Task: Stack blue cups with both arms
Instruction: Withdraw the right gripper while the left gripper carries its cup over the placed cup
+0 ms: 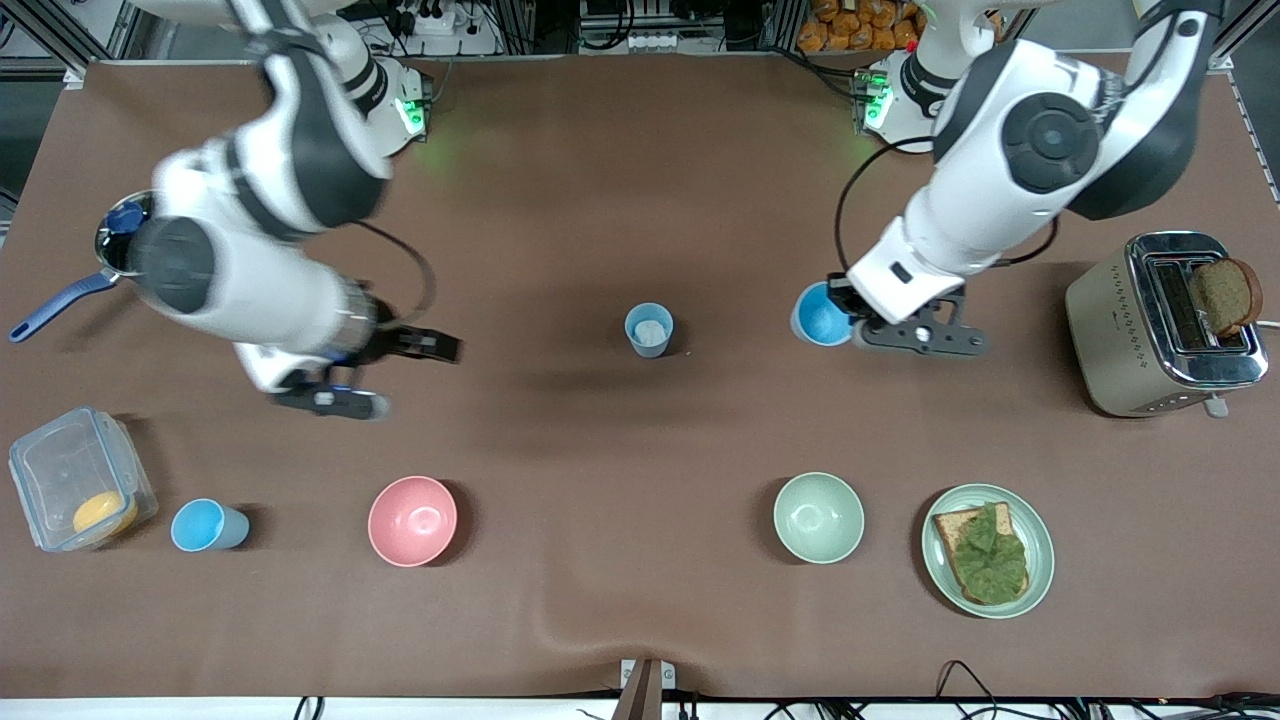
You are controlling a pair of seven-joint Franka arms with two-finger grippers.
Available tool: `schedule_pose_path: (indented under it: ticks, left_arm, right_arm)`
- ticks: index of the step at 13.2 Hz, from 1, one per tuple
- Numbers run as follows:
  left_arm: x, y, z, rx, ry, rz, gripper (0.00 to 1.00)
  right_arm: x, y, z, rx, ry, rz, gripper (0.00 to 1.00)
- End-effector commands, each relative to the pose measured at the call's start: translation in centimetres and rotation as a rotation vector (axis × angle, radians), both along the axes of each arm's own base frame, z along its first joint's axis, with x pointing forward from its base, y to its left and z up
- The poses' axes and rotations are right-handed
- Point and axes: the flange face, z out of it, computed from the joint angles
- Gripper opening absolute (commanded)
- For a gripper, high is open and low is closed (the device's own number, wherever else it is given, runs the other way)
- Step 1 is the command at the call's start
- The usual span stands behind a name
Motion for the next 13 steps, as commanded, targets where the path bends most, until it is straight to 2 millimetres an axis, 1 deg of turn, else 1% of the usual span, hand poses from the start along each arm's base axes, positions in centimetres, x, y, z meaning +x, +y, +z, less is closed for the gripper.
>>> schedule_pose_path:
  ticks: [1,2,4,5,7,8,9,11,13]
  left_arm:
    - [-2.0,-5.4,-1.9,0.000,0.051,0.042,0.00]
    - [-2.4,-6.9,-3.0,-0.004,0.056,0.064,0.00]
    - [-4.2,-11.5,-4.5,-0.027,0.048,0.130,0.00]
    - [-4.3,-12.6,-5.3,-0.036,0.046,0.176,0.00]
    - [-5.5,-15.5,-6.8,-0.064,0.044,0.231,0.00]
    - [-5.5,-16.4,-7.6,-0.076,0.040,0.266,0.00]
    - [-5.8,-17.0,-7.9,-0.077,0.026,0.269,0.00]
    - [-5.7,-16.5,-8.4,-0.051,0.017,0.298,0.00]
    - [-5.9,-17.1,-9.0,-0.049,0.022,0.307,0.00]
  right_arm:
    - [-2.3,-6.2,5.4,0.015,-0.037,0.002,1.00]
    - [-2.8,-7.9,7.1,0.005,-0.059,0.009,1.00]
    - [-4.0,-10.7,9.8,-0.024,-0.095,0.044,1.00]
    - [-4.1,-12.5,10.5,-0.032,-0.107,0.047,1.00]
    - [-4.2,-15.0,10.9,-0.044,-0.122,0.122,1.00]
    - [-4.3,-15.6,10.8,-0.044,-0.112,0.117,1.00]
    - [-4.4,-15.6,10.8,-0.047,-0.102,0.117,1.00]
    - [-4.4,-15.7,11.0,-0.049,-0.106,0.122,1.00]
    - [-4.4,-16.0,11.1,-0.068,-0.106,0.130,1.00]
